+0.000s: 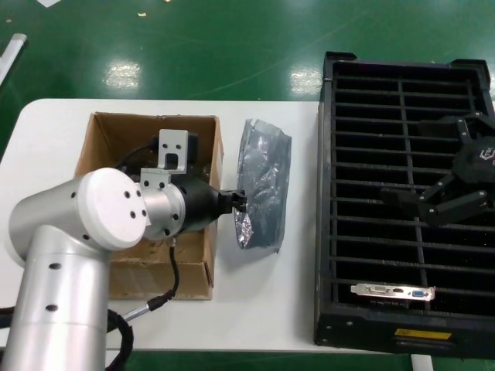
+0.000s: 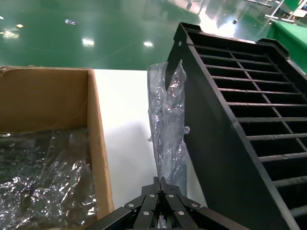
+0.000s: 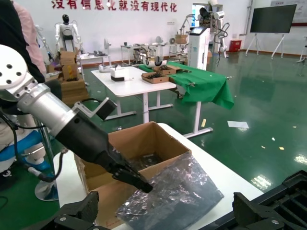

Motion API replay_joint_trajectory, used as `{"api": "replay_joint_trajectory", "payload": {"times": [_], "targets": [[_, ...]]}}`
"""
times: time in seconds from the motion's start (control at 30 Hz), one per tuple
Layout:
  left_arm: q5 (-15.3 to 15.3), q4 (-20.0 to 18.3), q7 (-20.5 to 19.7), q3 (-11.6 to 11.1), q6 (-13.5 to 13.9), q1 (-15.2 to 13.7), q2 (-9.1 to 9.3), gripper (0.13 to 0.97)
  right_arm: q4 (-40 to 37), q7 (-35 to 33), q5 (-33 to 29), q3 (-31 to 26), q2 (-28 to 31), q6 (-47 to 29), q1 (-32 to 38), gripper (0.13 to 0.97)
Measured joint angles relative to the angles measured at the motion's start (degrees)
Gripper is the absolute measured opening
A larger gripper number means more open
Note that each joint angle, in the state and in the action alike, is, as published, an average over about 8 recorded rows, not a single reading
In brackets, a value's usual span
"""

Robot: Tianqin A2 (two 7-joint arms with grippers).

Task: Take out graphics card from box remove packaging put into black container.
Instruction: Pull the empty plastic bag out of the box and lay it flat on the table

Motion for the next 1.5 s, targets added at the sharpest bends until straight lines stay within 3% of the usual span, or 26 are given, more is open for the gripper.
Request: {"api": "replay_joint_trajectory", "payload": {"times": [0.3,0.63,0.9,1.0,1.17,1.3,1.5], "targets": [[0.8,2.6,-1.9,0.8,-3.1,-1.6,-0.11,0.138,0.0,0.0,0.0,0.0,0.0,0.0,0.0,0.966],[-0.4,-0.6,-1.7,1.4,-1.9,-0.4,-0.58,0.173,0.0,0.0,0.0,0.0,0.0,0.0,0.0,0.966],[0.0,-2.6,-1.2,2.4,-1.5,0.6,-0.61,0.274,0.0,0.0,0.0,0.0,0.0,0.0,0.0,0.966],[-0.5,-3.9,-0.9,2.6,-1.2,0.9,-0.68,0.274,0.0,0.0,0.0,0.0,0.0,0.0,0.0,0.966],[-3.2,-9.4,1.3,2.9,-0.7,1.0,-1.76,0.357,0.0,0.0,0.0,0.0,0.0,0.0,0.0,0.966],[-4.6,-16.8,5.9,3.4,-1.5,1.2,-4.44,0.441,0.0,0.0,0.0,0.0,0.0,0.0,0.0,0.966],[-0.9,-27.8,16.7,2.8,-7.8,3.9,-9.83,0.577,0.0,0.0,0.0,0.0,0.0,0.0,0.0,0.966]]}}
